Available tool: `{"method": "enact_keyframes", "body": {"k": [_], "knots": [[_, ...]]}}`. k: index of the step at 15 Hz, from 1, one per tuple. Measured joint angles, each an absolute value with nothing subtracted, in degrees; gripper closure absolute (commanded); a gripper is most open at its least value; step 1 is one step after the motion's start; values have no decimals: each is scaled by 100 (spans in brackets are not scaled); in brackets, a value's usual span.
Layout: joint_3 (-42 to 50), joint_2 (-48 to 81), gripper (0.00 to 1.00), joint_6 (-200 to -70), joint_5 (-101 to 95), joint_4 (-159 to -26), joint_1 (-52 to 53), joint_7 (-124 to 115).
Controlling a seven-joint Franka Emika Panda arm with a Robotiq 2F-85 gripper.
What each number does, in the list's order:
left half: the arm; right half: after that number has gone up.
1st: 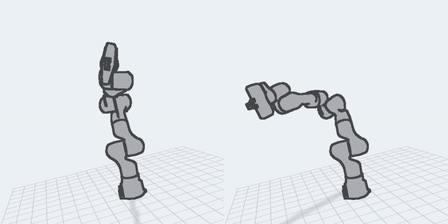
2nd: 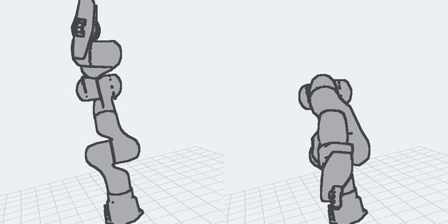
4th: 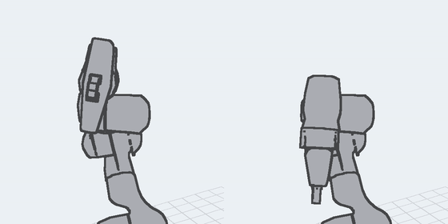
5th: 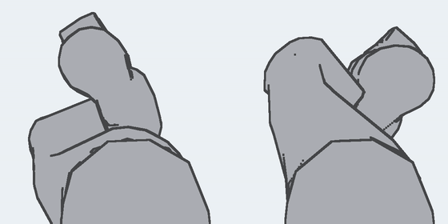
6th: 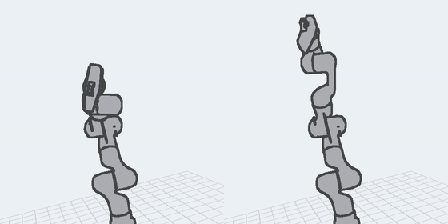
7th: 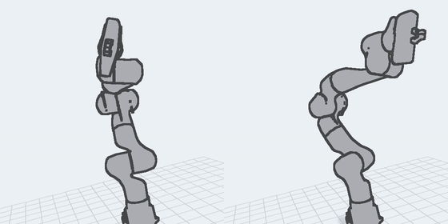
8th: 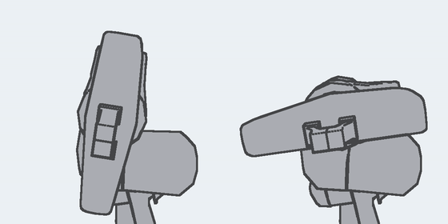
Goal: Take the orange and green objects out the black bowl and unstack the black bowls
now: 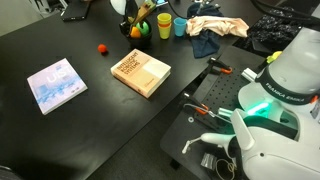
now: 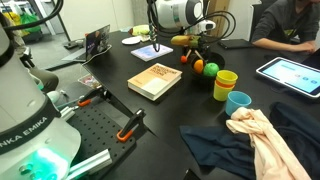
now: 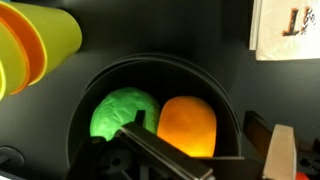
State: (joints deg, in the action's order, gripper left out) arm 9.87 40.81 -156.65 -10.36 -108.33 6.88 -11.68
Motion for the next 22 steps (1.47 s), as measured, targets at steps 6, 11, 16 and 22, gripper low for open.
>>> {"method": "enact_keyframes", "body": {"k": [6, 11, 16, 22], "knots": [[992, 4197, 0, -15666, -1417, -10721, 760, -944], [867, 4217, 0, -15637, -1363, -10652, 596, -649], [547, 4070, 0, -15623, -1011, -10515, 207, -325], [573, 4040, 0, -15472, -1004, -10488, 71, -270]]}}
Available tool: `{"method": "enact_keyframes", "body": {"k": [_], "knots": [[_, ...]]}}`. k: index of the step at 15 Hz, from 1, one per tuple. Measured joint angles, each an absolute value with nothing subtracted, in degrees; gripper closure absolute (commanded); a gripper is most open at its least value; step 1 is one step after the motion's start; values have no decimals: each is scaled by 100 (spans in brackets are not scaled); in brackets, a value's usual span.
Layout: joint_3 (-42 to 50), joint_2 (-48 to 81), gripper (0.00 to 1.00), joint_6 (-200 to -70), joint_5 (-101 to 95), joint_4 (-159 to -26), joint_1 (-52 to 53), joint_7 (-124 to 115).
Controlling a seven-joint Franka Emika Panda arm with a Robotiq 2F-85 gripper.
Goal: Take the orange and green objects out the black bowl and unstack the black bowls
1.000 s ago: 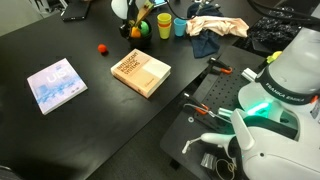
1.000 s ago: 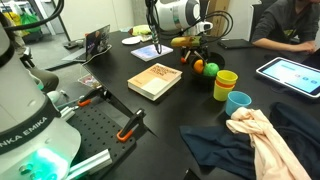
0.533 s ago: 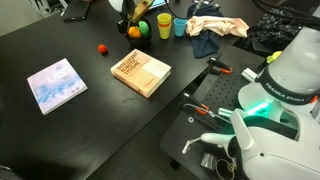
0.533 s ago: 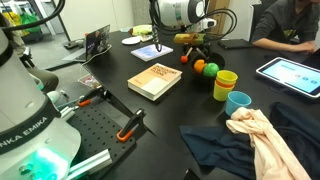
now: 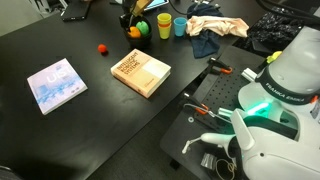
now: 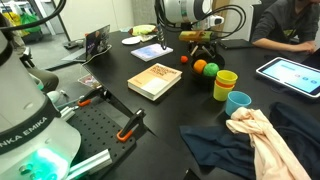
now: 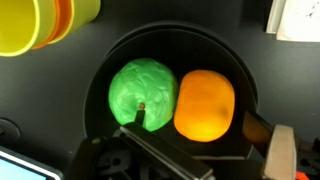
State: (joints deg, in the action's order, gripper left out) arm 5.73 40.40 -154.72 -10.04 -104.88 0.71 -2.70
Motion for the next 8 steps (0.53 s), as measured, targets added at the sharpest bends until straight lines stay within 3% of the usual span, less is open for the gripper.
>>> {"method": "enact_keyframes", "body": {"k": [8], "knots": [[737, 4065, 0, -15430, -1026, -10488, 67, -270]]}}
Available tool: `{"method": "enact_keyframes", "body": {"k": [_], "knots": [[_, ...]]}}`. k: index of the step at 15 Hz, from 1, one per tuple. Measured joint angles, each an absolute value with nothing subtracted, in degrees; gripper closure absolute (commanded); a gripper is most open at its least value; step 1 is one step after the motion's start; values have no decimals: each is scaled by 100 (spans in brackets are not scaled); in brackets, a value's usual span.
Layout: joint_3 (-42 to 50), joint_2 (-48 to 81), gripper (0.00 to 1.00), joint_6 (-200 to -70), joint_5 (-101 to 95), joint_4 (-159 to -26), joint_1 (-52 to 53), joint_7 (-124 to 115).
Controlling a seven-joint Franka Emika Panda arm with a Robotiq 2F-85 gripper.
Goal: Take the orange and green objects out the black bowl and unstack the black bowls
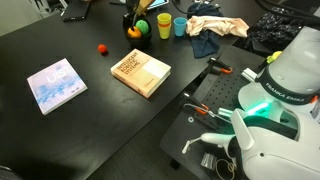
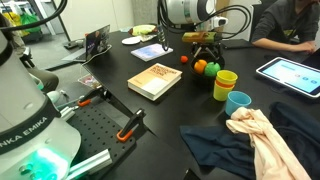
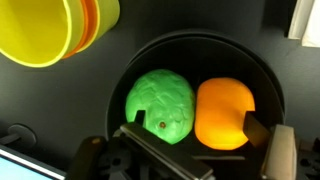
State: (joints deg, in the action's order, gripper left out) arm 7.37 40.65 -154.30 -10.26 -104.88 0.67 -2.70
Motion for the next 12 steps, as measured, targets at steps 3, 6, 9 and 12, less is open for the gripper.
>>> {"method": "enact_keyframes", "body": {"k": [3, 6, 9, 12], "knots": [[662, 4070, 0, -15435, -951, -10465, 66, -277], [572, 4105, 0, -15434, -894, -10420, 68, -278], [528, 4182, 0, -15435, -837, -10405, 68, -280], [524, 4239, 0, -15437, -836, -10404, 71, -281]]}}
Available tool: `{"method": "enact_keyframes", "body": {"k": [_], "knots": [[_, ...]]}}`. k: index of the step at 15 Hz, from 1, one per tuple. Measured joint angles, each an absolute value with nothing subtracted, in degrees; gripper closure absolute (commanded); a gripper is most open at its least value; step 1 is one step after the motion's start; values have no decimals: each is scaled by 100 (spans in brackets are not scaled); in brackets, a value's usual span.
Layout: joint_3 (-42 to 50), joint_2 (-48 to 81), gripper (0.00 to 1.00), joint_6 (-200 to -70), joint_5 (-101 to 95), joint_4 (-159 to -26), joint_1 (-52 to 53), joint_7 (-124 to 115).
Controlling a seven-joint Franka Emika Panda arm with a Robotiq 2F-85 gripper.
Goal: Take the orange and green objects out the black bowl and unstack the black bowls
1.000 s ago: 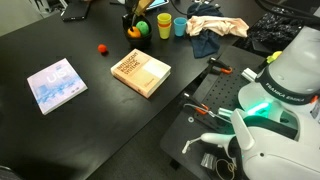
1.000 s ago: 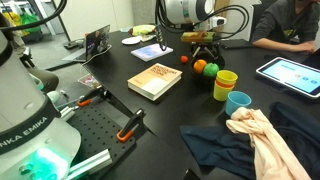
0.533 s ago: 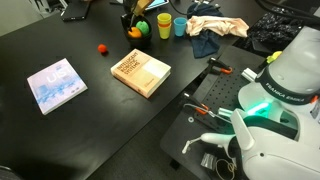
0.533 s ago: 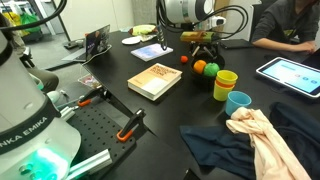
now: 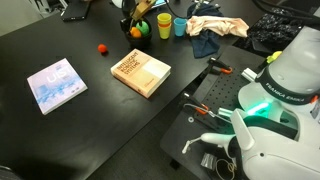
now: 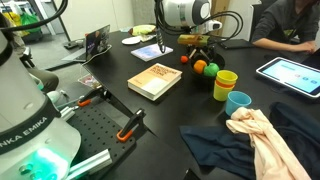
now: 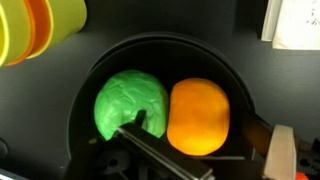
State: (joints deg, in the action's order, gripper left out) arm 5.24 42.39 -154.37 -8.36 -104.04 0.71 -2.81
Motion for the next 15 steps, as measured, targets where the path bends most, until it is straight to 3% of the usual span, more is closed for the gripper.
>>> {"method": "enact_keyframes", "body": {"k": [8, 9, 10, 15], "knots": [[477, 4254, 0, -15441, -836, -10384, 76, -281], [452, 4256, 8, -15443, -836, -10381, 77, -281], [428, 4259, 25, -15444, -836, -10377, 81, -281], [351, 4321, 64, -15445, -836, -10373, 126, -280]]}}
